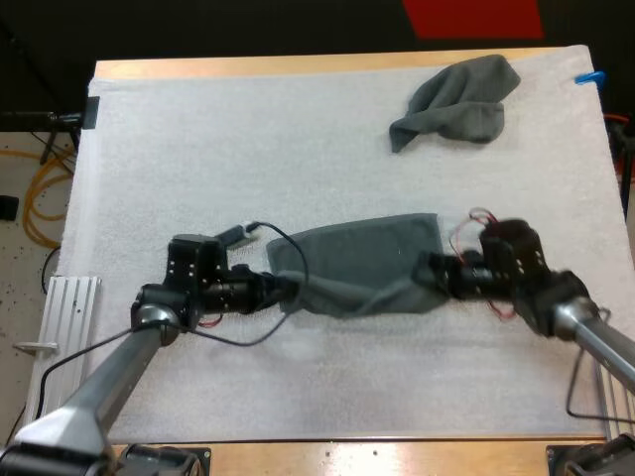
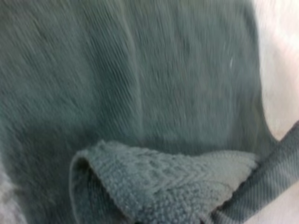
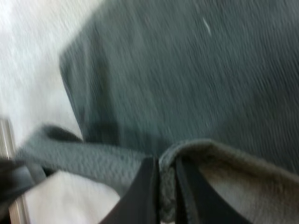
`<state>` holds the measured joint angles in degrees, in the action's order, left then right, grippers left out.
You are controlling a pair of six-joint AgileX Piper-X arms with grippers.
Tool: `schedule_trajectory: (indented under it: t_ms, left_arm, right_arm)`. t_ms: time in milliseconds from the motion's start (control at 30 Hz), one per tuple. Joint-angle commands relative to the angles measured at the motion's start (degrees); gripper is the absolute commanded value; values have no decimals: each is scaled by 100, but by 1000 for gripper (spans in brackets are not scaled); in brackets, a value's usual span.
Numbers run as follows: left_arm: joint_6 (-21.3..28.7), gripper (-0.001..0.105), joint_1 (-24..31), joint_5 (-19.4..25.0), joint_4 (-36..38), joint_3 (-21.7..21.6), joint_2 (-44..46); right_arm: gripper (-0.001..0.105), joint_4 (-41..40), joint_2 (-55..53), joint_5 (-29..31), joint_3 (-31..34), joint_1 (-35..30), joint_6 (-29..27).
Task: Pick towel from pile fold and stack
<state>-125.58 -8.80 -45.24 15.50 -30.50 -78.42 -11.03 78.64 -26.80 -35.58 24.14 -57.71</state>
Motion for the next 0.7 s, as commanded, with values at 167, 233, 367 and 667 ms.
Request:
schedule_trajectory:
  t_ms: [167, 233, 367, 667]
  left_arm:
    - [-237, 0, 283, -395, -655, -6, -468]
    - [-236, 0, 282, -395, -694, -6, -536]
    - [-236, 0, 282, -323, -784, -6, -592]
    - [-236, 0, 282, -308, -1281, -6, -592]
  right_arm:
    - [0, 181, 634, 502, -719, 2, 7]
    - [0, 181, 710, 719, -762, 2, 62]
    - [0, 108, 760, 1161, -760, 2, 256]
    - [0, 134, 778, 1761, -760, 2, 256]
